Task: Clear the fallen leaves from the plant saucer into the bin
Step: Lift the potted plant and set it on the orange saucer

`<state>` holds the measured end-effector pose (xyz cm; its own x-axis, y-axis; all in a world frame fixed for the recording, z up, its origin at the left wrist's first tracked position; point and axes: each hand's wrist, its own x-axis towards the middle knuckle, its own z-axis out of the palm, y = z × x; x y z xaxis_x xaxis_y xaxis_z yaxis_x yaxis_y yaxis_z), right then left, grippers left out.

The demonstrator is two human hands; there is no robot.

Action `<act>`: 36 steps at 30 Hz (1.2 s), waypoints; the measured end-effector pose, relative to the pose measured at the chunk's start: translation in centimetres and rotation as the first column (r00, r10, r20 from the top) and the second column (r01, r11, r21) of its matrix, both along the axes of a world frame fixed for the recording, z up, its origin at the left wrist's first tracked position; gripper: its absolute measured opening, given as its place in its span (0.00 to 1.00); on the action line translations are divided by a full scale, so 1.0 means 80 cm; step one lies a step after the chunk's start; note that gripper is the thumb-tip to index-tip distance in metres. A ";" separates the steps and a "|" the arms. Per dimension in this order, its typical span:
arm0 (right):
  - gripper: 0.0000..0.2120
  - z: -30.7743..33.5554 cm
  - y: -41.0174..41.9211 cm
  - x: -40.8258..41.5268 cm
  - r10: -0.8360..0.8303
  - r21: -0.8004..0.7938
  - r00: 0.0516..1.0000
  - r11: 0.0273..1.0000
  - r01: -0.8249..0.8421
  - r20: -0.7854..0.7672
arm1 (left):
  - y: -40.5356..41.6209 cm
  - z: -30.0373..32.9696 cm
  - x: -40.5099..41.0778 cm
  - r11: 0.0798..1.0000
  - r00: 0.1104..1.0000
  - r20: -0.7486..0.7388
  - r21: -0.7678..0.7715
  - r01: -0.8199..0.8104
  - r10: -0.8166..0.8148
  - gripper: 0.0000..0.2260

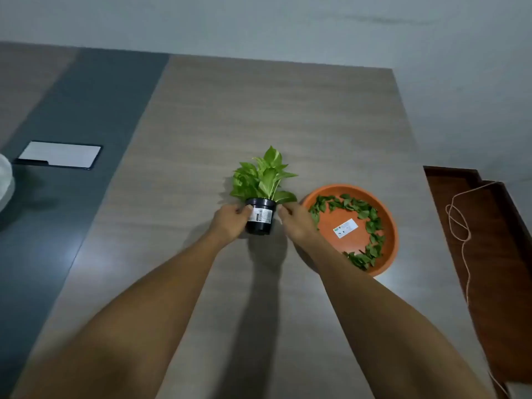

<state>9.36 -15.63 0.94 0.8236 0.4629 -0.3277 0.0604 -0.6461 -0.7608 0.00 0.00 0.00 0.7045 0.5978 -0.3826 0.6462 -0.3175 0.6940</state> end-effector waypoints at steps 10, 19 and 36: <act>0.12 -0.054 0.039 0.010 -0.203 0.198 0.783 0.902 0.383 -0.588 | 0.002 -0.027 0.027 0.766 0.941 0.012 -0.584 -0.269 0.339 0.13; 0.15 -0.023 0.010 0.012 -0.153 0.347 0.835 0.859 0.377 -0.529 | -0.011 0.003 0.029 0.758 0.942 0.126 -0.631 -0.165 0.310 0.13; 0.19 0.035 -0.193 0.064 -0.295 0.410 0.866 0.788 0.460 -0.404 | -0.186 0.036 0.105 0.765 0.963 0.260 -0.633 0.118 0.067 0.16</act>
<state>14.50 -31.11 3.76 0.8614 0.2986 -0.4108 -0.3947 -0.1154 -0.9116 8.40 -14.85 2.88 0.8414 0.2596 -0.4739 0.4174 0.2446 0.8752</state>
